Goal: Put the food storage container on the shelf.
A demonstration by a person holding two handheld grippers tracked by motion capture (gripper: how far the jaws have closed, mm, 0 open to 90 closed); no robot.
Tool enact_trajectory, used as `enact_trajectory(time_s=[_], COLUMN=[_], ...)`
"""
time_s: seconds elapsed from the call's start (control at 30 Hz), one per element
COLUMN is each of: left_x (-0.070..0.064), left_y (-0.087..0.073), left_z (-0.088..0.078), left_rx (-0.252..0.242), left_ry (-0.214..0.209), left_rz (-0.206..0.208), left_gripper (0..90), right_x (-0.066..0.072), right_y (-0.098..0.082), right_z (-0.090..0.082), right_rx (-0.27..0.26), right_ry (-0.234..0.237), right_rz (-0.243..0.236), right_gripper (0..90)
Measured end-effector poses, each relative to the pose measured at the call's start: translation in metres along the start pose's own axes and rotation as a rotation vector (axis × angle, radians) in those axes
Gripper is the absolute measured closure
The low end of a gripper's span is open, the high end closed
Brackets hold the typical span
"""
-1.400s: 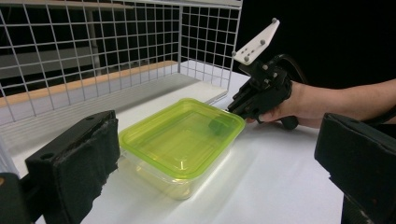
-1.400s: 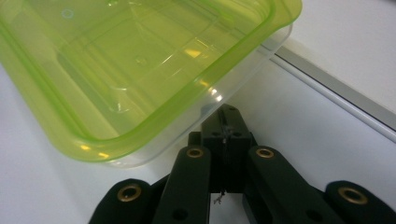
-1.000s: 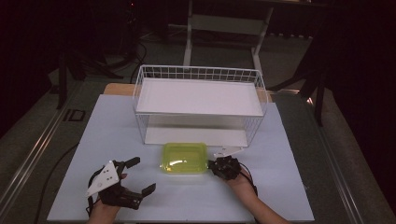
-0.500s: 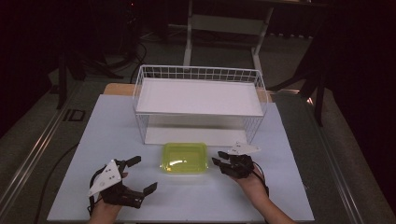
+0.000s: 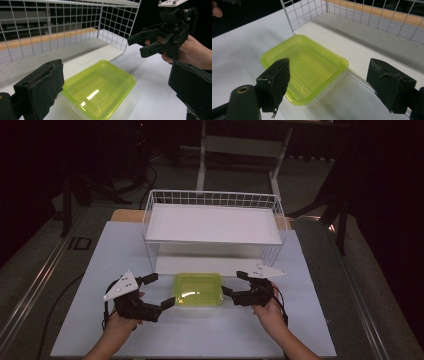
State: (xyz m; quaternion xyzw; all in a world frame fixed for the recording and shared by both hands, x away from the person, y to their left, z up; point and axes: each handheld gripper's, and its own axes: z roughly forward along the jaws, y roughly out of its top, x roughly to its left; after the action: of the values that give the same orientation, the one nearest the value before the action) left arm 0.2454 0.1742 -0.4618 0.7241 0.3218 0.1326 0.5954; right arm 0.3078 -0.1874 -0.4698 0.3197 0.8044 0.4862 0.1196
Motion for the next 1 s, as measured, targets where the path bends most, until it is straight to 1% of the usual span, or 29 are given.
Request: enact_trajectory(time_s=[0.03, 0.07, 0.1, 0.13, 0.2, 0.23, 0.27, 0.3, 0.33, 0.43, 0.47, 0.5, 0.53, 0.57, 0.6, 0.67, 0.7, 0.73, 0.77, 0.8, 0.83, 0.87, 0.9, 0.93, 0.97, 1.0], left_x=[0.0, 0.005, 0.007, 0.01, 0.016, 0.016, 0.02, 0.022, 0.023, 0.029, 0.03, 0.032, 0.034, 0.036, 0.038, 0.043, 0.044, 0.046, 0.047, 0.048, 0.047, 0.045, 0.043, 0.042, 0.041, 0.042], left_y=[0.0, 0.005, 0.006, 0.006, 0.006, 0.006, 0.004, 0.003, 0.002, -0.003, -0.005, -0.006, -0.008, -0.009, -0.011, -0.015, -0.017, -0.019, -0.021, -0.022, -0.023, -0.023, -0.024, -0.025, -0.026, -0.027], left_z=[0.0, 0.004, 0.007, 0.009, 0.014, 0.014, 0.02, 0.023, 0.027, 0.036, 0.039, 0.041, 0.043, 0.045, 0.046, 0.05, 0.051, 0.052, 0.053, 0.054, 0.056, 0.057, 0.059, 0.06, 0.062, 0.063], left_rx=[0.0, 0.048, 0.066, 0.082, 0.086, 0.086, 0.118, 0.136, 0.156, 0.198, 0.211, 0.234, 0.246, 0.251, 0.259, 0.276, 0.269, 0.27, 0.276, 0.282, 0.301, 0.323, 0.34, 0.357, 0.383, 0.396], left_ry=[0.0, 0.024, 0.033, 0.041, 0.018, 0.018, 0.033, 0.035, 0.045, 0.056, 0.066, 0.081, 0.098, 0.104, 0.116, 0.117, 0.113, 0.11, 0.109, 0.106, 0.12, 0.153, 0.165, 0.17, 0.189, 0.19], left_rz=[0.0, -0.032, -0.052, -0.064, -0.099, -0.099, -0.119, -0.125, -0.133, -0.198, -0.215, -0.23, -0.249, -0.271, -0.29, -0.346, -0.371, -0.396, -0.424, -0.44, -0.439, -0.426, -0.421, -0.424, -0.43, -0.446], left_gripper=[0.9, 0.9, 0.9, 1.0, 1.0, 1.0, 1.0, 1.0, 1.0, 1.0, 1.0, 1.0, 1.0, 1.0, 1.0, 1.6, 5.9, 9.5, 12.3, 15.6, 16.3, 18.0, 21.9, 24.2, 27.2, 33.9], right_x=[0.0, 0.0, -0.004, -0.005, -0.007, -0.007, -0.008, -0.01, -0.01, -0.013, -0.014, -0.013, -0.013, -0.013, -0.013, -0.014, -0.014, -0.014, -0.015, -0.015, -0.016, -0.017, -0.019, -0.02, -0.021, -0.022], right_y=[0.0, 0.002, 0.005, 0.006, 0.008, 0.008, 0.009, 0.01, 0.01, 0.009, 0.008, 0.008, 0.007, 0.006, 0.005, 0.002, 0.0, -0.002, -0.004, -0.006, -0.009, -0.011, -0.014, -0.016, -0.018, -0.02], right_z=[0.0, 0.003, 0.008, 0.011, 0.016, 0.016, 0.018, 0.024, 0.026, 0.036, 0.039, 0.042, 0.045, 0.048, 0.05, 0.054, 0.055, 0.057, 0.058, 0.059, 0.059, 0.06, 0.06, 0.06, 0.06, 0.06], right_rx=[0.0, 0.022, 0.035, 0.035, 0.033, 0.033, 0.033, 0.047, 0.055, 0.111, 0.124, 0.128, 0.132, 0.146, 0.151, 0.171, 0.188, 0.202, 0.218, 0.231, 0.241, 0.251, 0.254, 0.272, 0.282, 0.277], right_ry=[0.0, -0.024, -0.036, -0.027, -0.022, -0.022, -0.019, -0.007, -0.005, 0.02, 0.03, 0.027, 0.021, 0.018, 0.009, 0.035, 0.039, 0.043, 0.048, 0.053, 0.057, 0.069, 0.092, 0.097, 0.096, 0.105], right_rz=[0.0, -0.008, 0.008, 0.021, 0.026, 0.026, 0.024, 0.045, 0.064, 0.174, 0.188, 0.197, 0.209, 0.221, 0.242, 0.296, 0.329, 0.355, 0.377, 0.406, 0.439, 0.476, 0.505, 0.518, 0.528, 0.538], right_gripper=[18.8, 18.7, 18.4, 18.4, 18.2, 18.2, 18.0, 18.0, 18.0, 13.8, 12.3, 12.3, 12.3, 11.8, 11.9, 13.7, 15.6, 19.6, 21.1, 24.3, 28.6, 30.9, 36.8, 40.5, 41.8, 47.0])
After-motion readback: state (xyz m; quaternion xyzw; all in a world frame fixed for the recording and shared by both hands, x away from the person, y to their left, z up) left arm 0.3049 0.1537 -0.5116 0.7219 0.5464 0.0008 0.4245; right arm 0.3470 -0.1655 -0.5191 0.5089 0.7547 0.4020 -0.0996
